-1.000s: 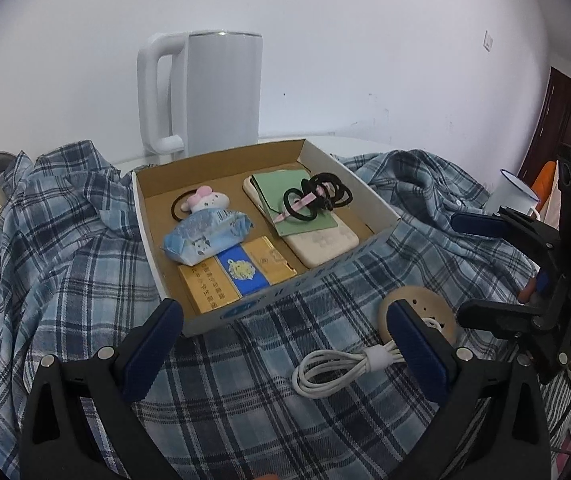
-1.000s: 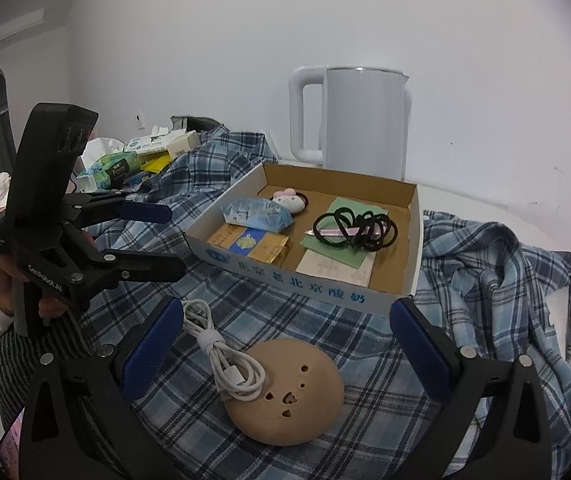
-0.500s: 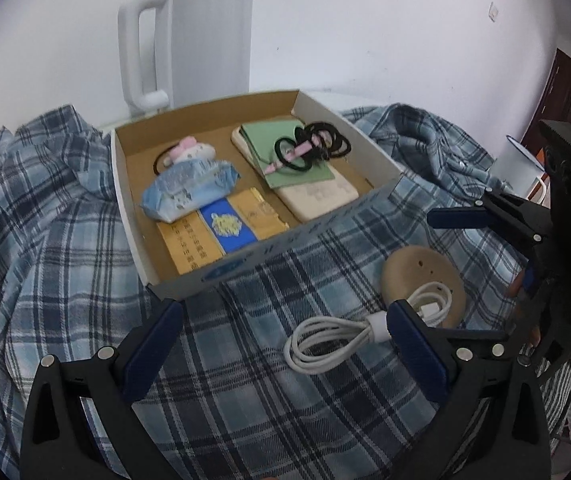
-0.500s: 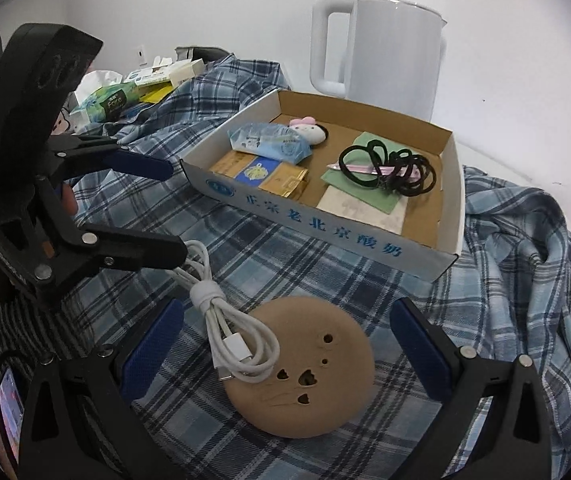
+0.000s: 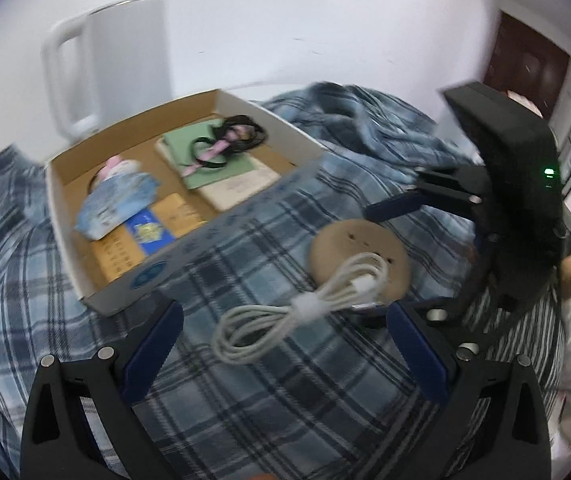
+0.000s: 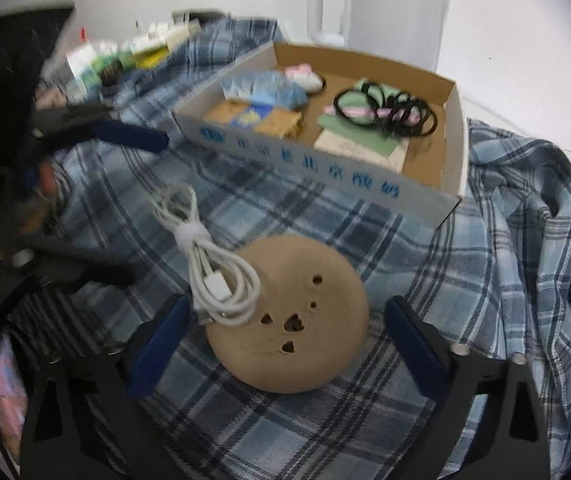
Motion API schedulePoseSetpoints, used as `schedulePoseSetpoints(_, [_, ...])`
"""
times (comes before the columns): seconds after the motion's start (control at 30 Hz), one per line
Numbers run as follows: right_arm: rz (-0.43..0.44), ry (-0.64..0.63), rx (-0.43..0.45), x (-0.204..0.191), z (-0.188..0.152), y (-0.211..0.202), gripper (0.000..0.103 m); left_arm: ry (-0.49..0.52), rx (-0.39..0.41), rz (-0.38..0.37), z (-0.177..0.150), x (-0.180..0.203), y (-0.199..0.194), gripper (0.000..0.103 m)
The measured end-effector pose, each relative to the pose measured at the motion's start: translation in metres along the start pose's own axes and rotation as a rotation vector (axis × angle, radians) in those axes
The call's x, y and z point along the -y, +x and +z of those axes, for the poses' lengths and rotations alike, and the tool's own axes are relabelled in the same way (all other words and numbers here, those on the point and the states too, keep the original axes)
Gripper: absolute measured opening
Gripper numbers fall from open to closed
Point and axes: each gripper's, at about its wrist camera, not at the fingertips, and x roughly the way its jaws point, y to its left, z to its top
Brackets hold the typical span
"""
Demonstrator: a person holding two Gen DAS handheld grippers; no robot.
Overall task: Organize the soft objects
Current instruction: 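Grasp the white cable with the left gripper while the right gripper grasps the tan coaster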
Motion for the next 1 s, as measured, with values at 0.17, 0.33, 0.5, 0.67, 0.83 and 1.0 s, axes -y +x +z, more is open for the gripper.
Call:
schedulePoseSetpoints(0.17, [-0.052,-0.07,-0.06,-0.012,-0.002,0.011,0.081,0.051,-0.053,0.017,0.0,0.012,0.014,0.089])
schedulePoseSetpoints(0.33, [-0.046,-0.066,-0.05,-0.009,-0.004,0.008,0.08,-0.002,-0.087,-0.011,-0.001,0.0,0.022,0.07])
schedulePoseSetpoints(0.5, [-0.04,-0.064,-0.051,-0.008,-0.004,0.006,0.08,-0.037,-0.101,-0.024,0.001,-0.008,0.026,0.059])
schedulePoseSetpoints(0.67, [-0.039,-0.062,-0.052,-0.008,-0.003,0.008,0.08,-0.037,-0.101,-0.047,-0.001,-0.009,0.024,0.037])
schedulePoseSetpoints(0.83, [-0.038,-0.06,-0.052,-0.007,-0.003,0.009,0.08,-0.024,-0.095,-0.05,-0.001,-0.004,0.024,0.033])
schedulePoseSetpoints(1.0, [-0.033,-0.054,-0.051,-0.007,-0.002,0.008,0.08,-0.015,-0.055,-0.063,-0.001,-0.001,0.015,0.03])
